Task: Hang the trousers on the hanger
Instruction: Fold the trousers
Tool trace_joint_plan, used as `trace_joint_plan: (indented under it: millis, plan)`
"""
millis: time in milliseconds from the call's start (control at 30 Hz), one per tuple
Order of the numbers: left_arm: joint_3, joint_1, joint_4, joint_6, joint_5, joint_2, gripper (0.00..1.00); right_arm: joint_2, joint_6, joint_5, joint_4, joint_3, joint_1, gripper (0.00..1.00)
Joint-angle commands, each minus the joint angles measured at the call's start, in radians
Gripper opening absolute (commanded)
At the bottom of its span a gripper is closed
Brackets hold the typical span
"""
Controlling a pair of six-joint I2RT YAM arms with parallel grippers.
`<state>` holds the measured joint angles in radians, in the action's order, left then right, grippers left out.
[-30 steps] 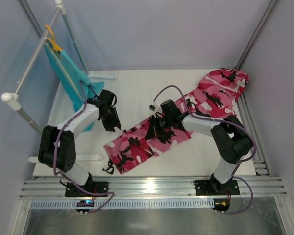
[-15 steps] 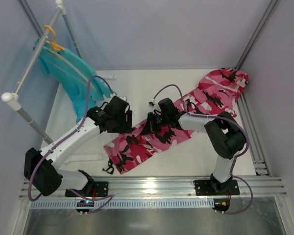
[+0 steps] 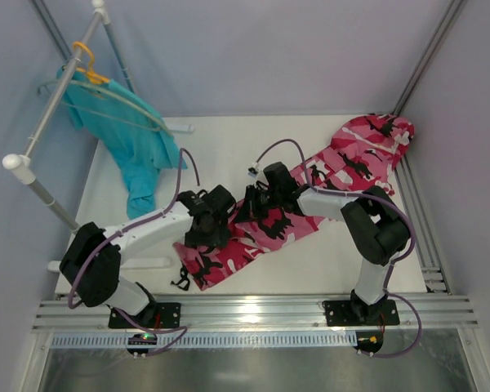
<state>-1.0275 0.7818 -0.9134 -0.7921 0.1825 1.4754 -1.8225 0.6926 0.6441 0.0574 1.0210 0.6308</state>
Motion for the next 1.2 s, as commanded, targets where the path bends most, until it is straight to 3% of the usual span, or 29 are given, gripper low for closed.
trace_joint_plan:
  millis: [0, 100, 133, 233, 400, 600, 733, 867, 933, 1033, 1167]
  plan:
    - [0.015, 0.007, 0.041, -0.047, 0.038, 0.02, 0.72, 0.015, 0.012, -0.008, 0.055, -0.005, -0.003, 0.04]
    - [0.004, 0.008, 0.015, -0.042, 0.064, 0.04, 0.55, 0.029, 0.004, -0.009, 0.055, -0.019, -0.005, 0.04]
    - [0.0, 0.008, 0.007, -0.044, 0.071, 0.039, 0.39, 0.034, 0.002, -0.011, 0.055, -0.024, -0.003, 0.04]
    - [-0.017, 0.014, -0.004, -0.047, 0.063, -0.002, 0.18, 0.064, -0.016, -0.026, 0.032, -0.051, -0.005, 0.04]
    - [-0.062, 0.02, -0.016, -0.045, -0.052, -0.082, 0.01, 0.178, -0.106, -0.107, -0.126, -0.105, -0.008, 0.04]
    - [-0.141, 0.019, -0.109, -0.03, -0.077, -0.185, 0.0, 0.368, -0.269, -0.219, -0.31, -0.163, -0.01, 0.04]
    - [-0.196, -0.024, -0.165, 0.034, -0.115, -0.191, 0.01, 0.434, -0.332, -0.235, -0.404, -0.119, -0.013, 0.04]
    - [-0.189, -0.091, -0.194, 0.111, -0.152, -0.144, 0.03, 0.379, -0.364, -0.204, -0.427, -0.043, -0.013, 0.04]
    - [-0.166, -0.154, -0.162, 0.149, -0.179, -0.124, 0.12, 0.336, -0.376, -0.173, -0.409, -0.03, -0.013, 0.04]
    - [-0.085, -0.255, -0.082, 0.175, -0.331, -0.131, 0.09, 0.241, -0.372, -0.176, -0.366, 0.007, -0.013, 0.04]
    - [0.029, -0.338, 0.146, 0.119, -0.674, -0.141, 0.01, 0.138, -0.395, -0.267, -0.323, 0.103, -0.014, 0.04]
